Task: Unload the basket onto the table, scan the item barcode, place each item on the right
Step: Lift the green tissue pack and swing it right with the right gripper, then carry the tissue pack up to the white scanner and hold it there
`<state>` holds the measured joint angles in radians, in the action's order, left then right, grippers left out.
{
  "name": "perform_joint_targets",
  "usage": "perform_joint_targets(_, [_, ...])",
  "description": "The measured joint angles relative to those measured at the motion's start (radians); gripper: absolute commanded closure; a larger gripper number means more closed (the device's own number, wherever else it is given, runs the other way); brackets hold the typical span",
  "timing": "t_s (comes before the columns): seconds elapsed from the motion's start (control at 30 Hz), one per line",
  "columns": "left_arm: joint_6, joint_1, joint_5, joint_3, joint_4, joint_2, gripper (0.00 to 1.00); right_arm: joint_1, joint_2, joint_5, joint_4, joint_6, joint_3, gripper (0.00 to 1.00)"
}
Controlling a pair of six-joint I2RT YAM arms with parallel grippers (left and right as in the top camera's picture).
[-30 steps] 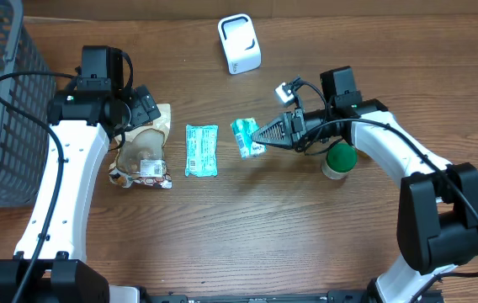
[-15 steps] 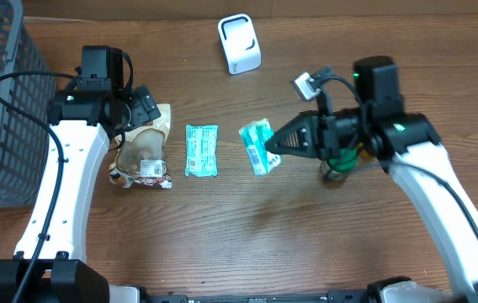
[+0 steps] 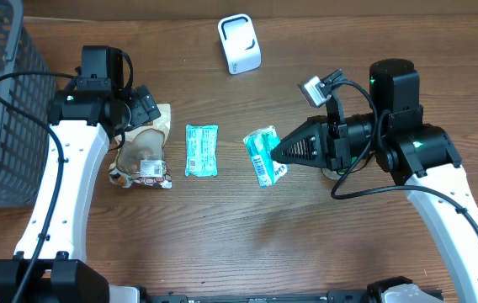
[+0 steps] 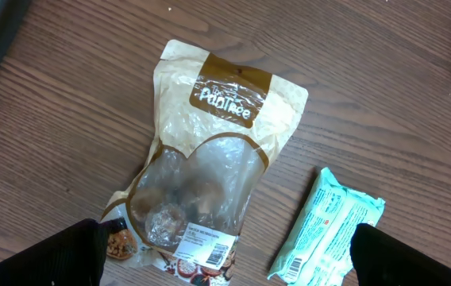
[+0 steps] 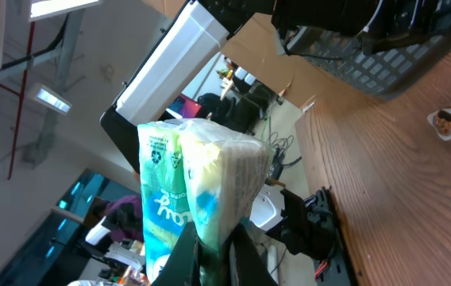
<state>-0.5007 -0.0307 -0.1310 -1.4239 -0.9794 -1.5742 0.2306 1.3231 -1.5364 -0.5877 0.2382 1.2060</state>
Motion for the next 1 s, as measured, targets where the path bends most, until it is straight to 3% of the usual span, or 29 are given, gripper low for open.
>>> perform_joint_targets(0.27, [0.000, 0.000, 0.000, 0.000, 0.000, 0.000, 0.00, 0.000, 0.000, 0.004, 0.000, 0.029, 0.000, 0.96])
perform_joint_targets(0.47, [0.000, 0.000, 0.000, 0.000, 0.000, 0.000, 0.01, 0.000, 0.000, 0.129, 0.016, 0.123, 0.000, 0.96])
perform_joint_targets(0.73, [0.000, 0.000, 0.000, 0.000, 0.000, 0.000, 0.00, 0.000, 0.000, 0.393, -0.010, 0.189, 0.000, 0.96])
perform_joint_targets(1.0, [0.000, 0.000, 0.000, 0.000, 0.000, 0.000, 0.00, 0.069, 0.010, 0.819, -0.072, 0.205, 0.000, 0.96])
